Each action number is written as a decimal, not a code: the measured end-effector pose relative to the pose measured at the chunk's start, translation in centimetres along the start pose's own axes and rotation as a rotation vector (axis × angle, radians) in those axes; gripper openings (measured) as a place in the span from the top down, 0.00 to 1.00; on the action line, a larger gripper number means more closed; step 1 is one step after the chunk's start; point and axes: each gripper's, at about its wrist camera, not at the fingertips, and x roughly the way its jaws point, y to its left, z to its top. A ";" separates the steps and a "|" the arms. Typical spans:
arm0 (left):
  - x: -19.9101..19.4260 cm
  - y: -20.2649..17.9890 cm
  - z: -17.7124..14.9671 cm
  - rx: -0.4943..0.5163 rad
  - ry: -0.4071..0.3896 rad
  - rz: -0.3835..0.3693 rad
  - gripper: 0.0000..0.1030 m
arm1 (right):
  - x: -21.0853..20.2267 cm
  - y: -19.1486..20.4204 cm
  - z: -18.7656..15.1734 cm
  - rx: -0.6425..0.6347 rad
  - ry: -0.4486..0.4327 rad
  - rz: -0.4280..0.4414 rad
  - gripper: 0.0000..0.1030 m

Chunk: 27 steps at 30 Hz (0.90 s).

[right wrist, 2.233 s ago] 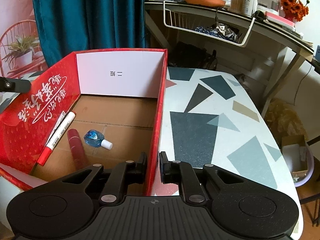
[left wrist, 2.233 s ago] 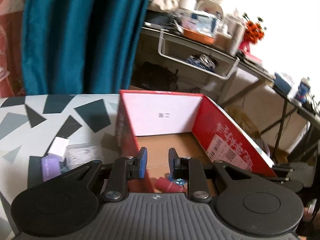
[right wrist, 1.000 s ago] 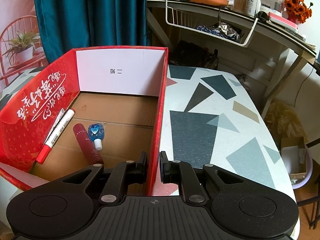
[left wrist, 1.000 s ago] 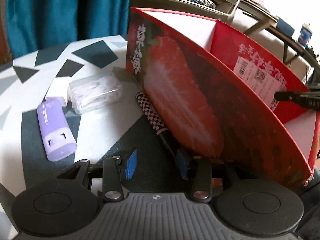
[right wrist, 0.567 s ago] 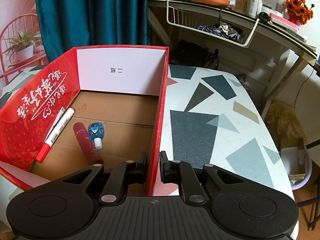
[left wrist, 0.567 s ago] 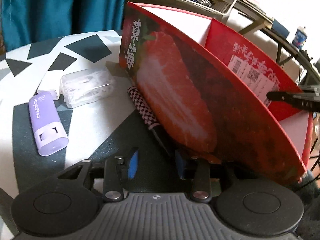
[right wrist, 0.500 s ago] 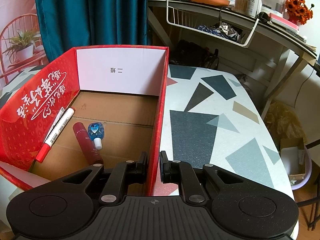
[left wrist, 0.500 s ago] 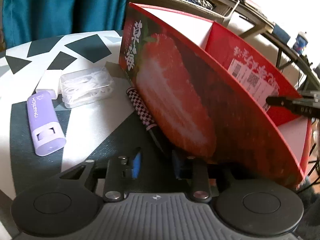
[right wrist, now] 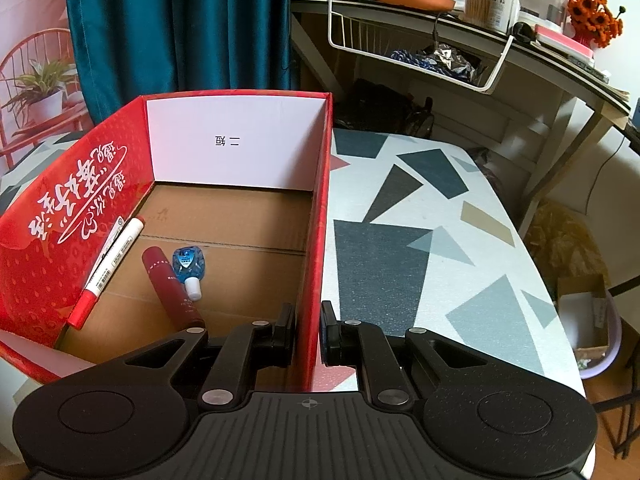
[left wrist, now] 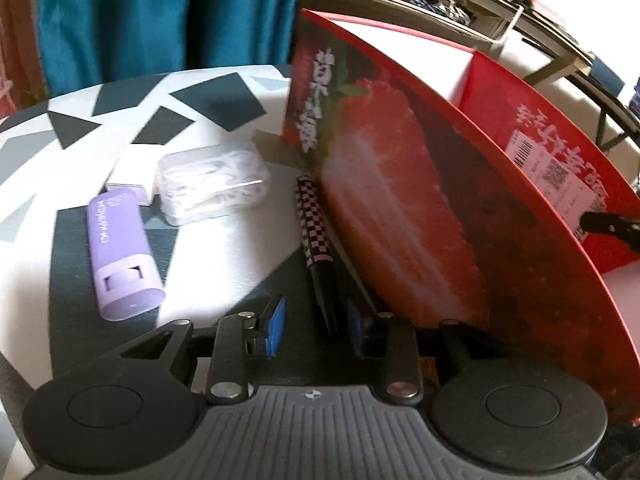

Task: Organize rigid objects
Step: 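Move the left tool to the pink-and-black checkered pen beside the box, then close the left tool's fingers on the checkered pen and lift it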

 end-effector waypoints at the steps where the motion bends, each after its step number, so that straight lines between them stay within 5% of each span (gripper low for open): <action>1: 0.0 0.2 0.1 -0.007 -0.010 0.007 0.65 | 0.0 0.0 0.0 0.000 0.000 0.000 0.89; 15: 3.0 0.2 2.6 -0.027 -0.075 0.094 0.71 | 0.0 0.0 0.0 0.002 0.000 0.002 0.89; 18: 2.8 0.1 2.3 -0.018 -0.079 0.118 0.83 | 0.0 0.0 0.0 0.003 0.000 0.002 0.89; 27: 0.3 1.5 0.4 -0.107 -0.082 0.079 0.83 | 0.0 0.1 0.0 0.001 0.000 0.001 0.89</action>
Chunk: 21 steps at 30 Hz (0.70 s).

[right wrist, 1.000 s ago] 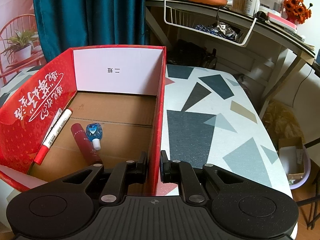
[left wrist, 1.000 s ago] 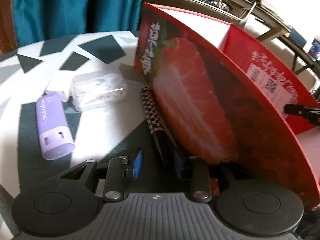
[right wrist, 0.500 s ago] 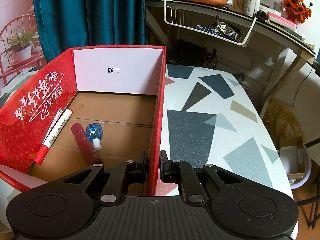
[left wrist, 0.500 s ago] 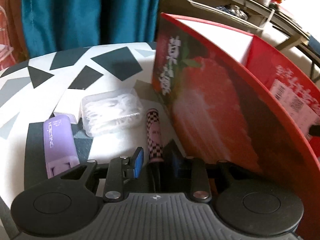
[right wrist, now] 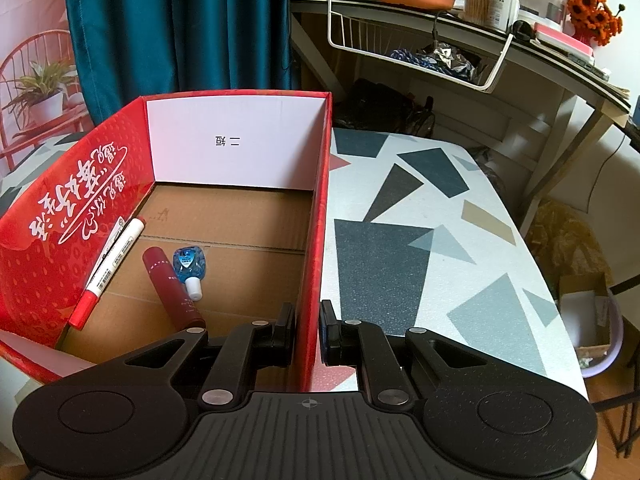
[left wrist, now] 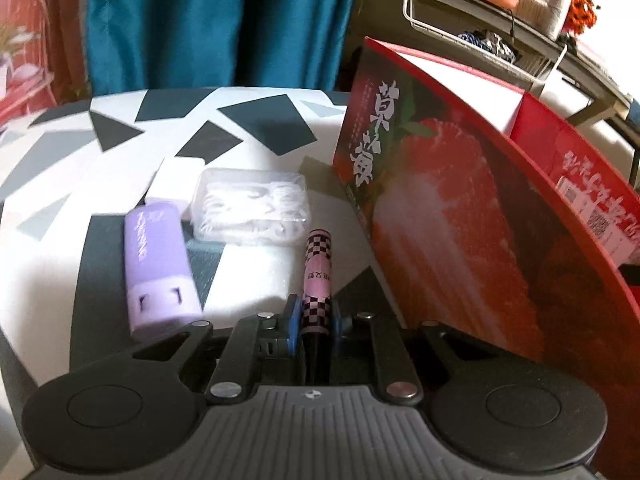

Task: Organize rigid objects
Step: 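Close the left tool's fingers on the checkered pen and lift it, then carry the checkered pen over the red box and drop it inside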

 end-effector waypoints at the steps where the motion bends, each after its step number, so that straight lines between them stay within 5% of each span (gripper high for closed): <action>1: -0.5 0.2 -0.1 -0.015 -0.006 -0.005 0.83 | 0.0 0.0 0.0 -0.002 0.000 -0.001 0.89; 13: -5.7 1.6 0.5 -0.153 -0.092 -0.066 0.83 | -0.1 0.0 -0.1 0.005 -0.006 -0.001 0.89; 21: -9.2 -0.3 2.8 -0.125 -0.190 -0.062 0.83 | -0.1 0.1 -0.1 0.002 -0.006 -0.011 0.89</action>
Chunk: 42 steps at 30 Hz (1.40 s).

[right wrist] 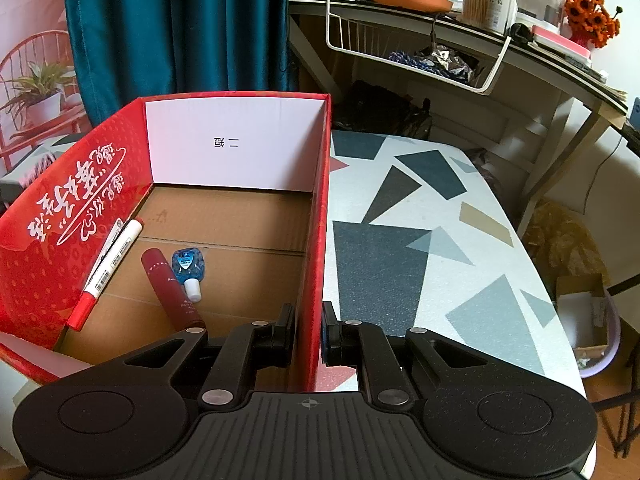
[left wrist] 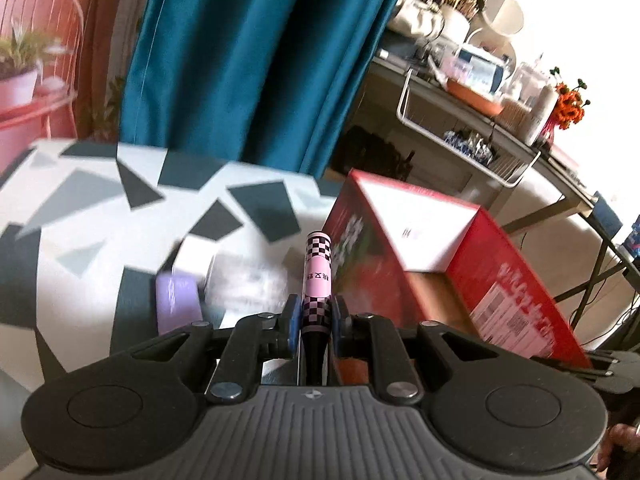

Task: Organize rigid objects
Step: 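Carry the checkered pen over the red box and drop it inside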

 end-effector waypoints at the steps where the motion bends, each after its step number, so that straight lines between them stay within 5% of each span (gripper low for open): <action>1: -0.2 -0.4 0.3 0.006 -0.009 -0.002 0.83 | 0.0 0.0 0.0 0.000 0.000 -0.002 0.89; 10: -1.2 -6.2 1.6 0.100 -0.032 -0.135 0.83 | 0.0 0.1 0.0 -0.002 0.002 -0.001 0.89; 21: 2.2 -11.2 -1.4 0.300 0.106 -0.290 0.83 | 0.0 0.1 0.1 -0.004 0.005 0.015 0.89; 28: 4.1 -11.0 -3.3 0.318 0.181 -0.259 0.84 | 0.1 0.0 0.1 -0.006 0.008 0.015 0.89; 42: 4.1 -12.5 -1.7 0.429 0.185 -0.141 0.81 | 0.4 -0.4 -0.1 0.037 0.018 0.037 0.89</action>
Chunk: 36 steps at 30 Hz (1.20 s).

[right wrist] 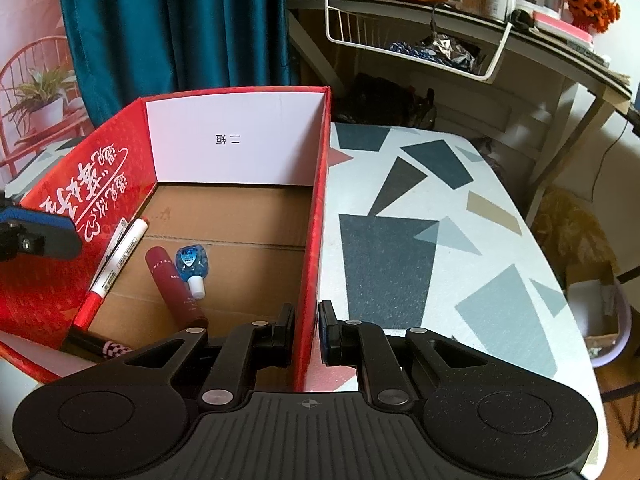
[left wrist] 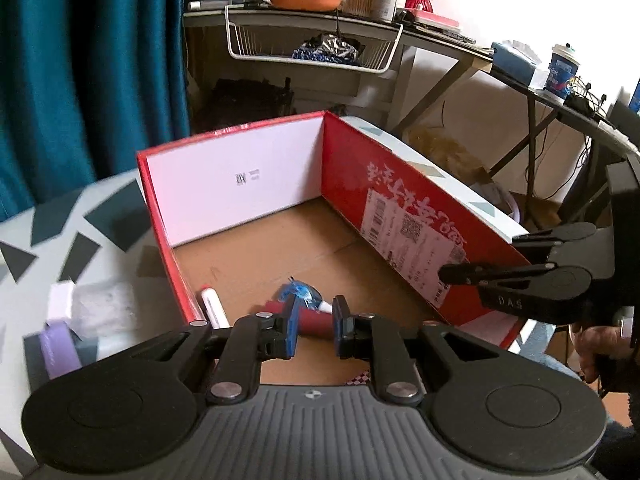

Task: Organize rigid objects
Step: 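Carry the checkered pen over the red box and drop it inside, then move the left tool down to the black key on the table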

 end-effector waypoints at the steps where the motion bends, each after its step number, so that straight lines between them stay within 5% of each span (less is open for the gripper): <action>1: -0.2 -0.1 0.2 0.009 -0.007 0.011 0.78 | 0.0 0.0 0.0 0.003 -0.001 0.002 0.89; 13: -3.7 0.8 1.4 0.010 -0.084 0.238 0.12 | -0.2 -0.4 0.1 0.048 0.001 0.010 0.89; 36: -8.0 12.1 -5.0 -0.417 -0.056 0.441 0.00 | 0.0 0.0 0.7 0.003 0.028 -0.005 0.90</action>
